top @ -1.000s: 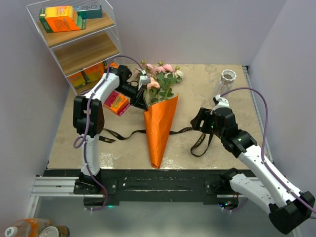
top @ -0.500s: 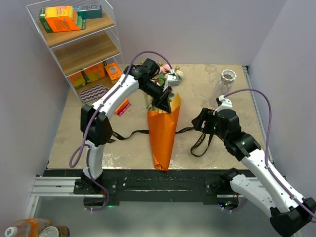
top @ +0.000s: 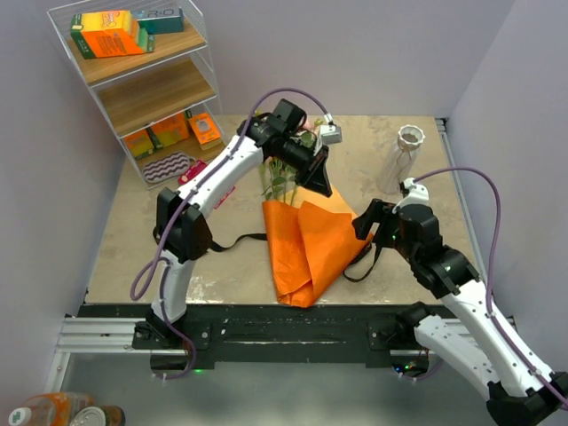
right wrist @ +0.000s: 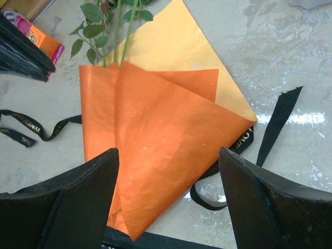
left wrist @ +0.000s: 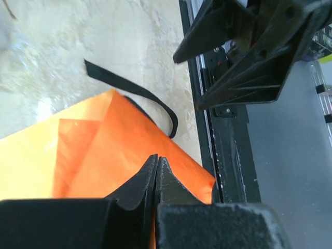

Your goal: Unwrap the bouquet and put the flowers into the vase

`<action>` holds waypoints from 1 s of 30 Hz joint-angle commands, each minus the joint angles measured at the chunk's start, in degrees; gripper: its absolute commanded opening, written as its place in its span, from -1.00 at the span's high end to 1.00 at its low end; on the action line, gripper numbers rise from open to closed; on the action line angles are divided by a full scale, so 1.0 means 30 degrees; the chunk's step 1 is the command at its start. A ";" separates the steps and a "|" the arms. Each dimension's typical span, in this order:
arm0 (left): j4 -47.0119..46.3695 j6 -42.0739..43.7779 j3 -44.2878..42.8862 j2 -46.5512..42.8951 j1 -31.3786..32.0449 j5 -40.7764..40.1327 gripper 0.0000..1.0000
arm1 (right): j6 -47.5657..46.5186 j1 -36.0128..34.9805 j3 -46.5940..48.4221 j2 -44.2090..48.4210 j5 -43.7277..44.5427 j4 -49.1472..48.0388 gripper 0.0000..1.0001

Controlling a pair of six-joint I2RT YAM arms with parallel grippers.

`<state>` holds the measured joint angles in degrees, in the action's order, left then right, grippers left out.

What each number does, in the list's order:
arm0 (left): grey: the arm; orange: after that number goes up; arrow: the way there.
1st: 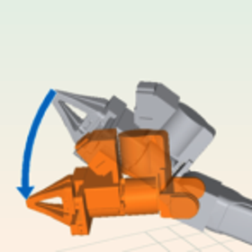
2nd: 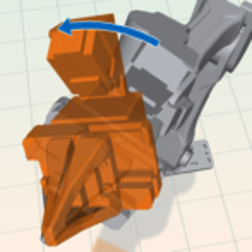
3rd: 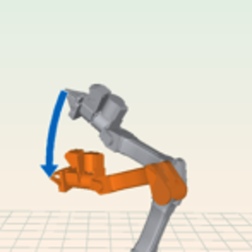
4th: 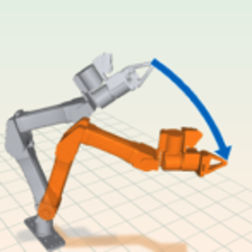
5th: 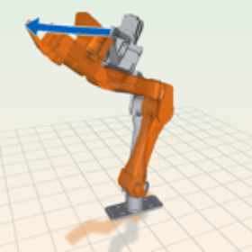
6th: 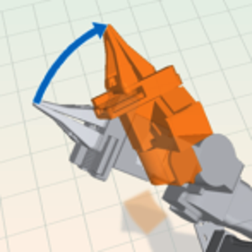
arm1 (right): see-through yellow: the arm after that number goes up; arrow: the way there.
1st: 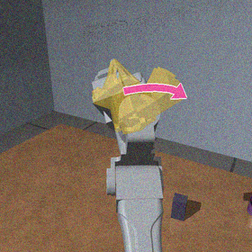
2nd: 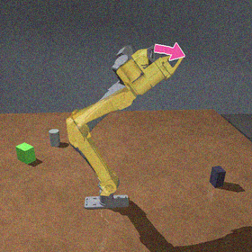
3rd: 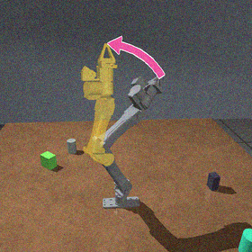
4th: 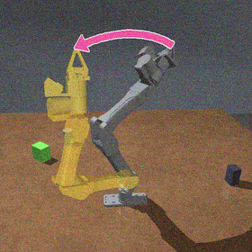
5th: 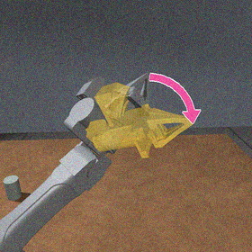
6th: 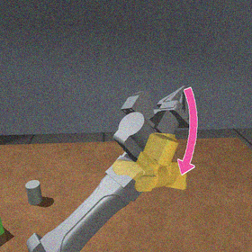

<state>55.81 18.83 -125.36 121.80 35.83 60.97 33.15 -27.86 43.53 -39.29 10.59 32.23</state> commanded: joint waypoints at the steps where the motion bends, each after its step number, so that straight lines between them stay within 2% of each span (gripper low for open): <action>1: -0.0116 0.0283 0.2807 -0.0402 -0.1481 -0.1158 0.55 | -0.0586 -0.0090 0.0842 -0.0144 0.0192 0.0390 -0.64; 2: -0.0321 0.0489 0.3605 -0.0636 -0.2008 -0.1424 0.17 | -0.0735 -0.0118 0.0871 -0.0291 -0.0012 0.0216 -0.65; 3: -0.0555 0.0462 0.4338 -0.1102 -0.3260 -0.1949 0.00 | -0.0823 -0.0148 0.0900 -0.0699 -0.0246 0.0127 -0.65; 5: -0.2746 -0.0324 0.6681 -0.1632 -0.4294 -0.3324 -0.23 | -0.0941 -0.0148 0.1017 -0.1169 -0.0220 -0.0136 -0.66; 8: -0.5210 -0.0328 0.8999 -0.2570 -0.4797 -0.6517 -0.32 | -0.1029 -0.0498 0.1251 -0.2048 -0.0043 -0.0894 -0.66; 10: -0.5537 -0.0300 0.9210 -0.2310 -0.4621 -0.6993 -0.33 | -0.1058 -0.1141 0.1485 -0.2955 0.0423 -0.1103 -0.65; 16: -0.5039 0.0579 0.7512 -0.0288 -0.3713 -0.7111 -0.33 | -0.0650 -0.3867 0.2454 -0.4891 0.2503 -0.1221 -0.65; 20: -0.4456 0.1543 0.6633 0.0471 -0.3362 -0.6437 -0.33 | -0.0619 -0.4250 0.2220 -0.4980 0.2359 -0.1338 -0.65; 24: -0.2235 0.2802 0.5375 0.1674 -0.3185 -0.6115 -0.28 | -0.0590 -0.4279 0.2131 -0.4688 0.2213 -0.1456 -0.63; 30: -0.0942 0.3946 0.5225 0.2437 -0.2893 -0.6902 -0.20 | -0.0590 -0.4279 0.2834 -0.4394 0.1074 -0.1748 -0.62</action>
<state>48.27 26.63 -107.68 127.85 26.70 41.08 31.11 -40.49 48.51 -53.78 15.49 29.80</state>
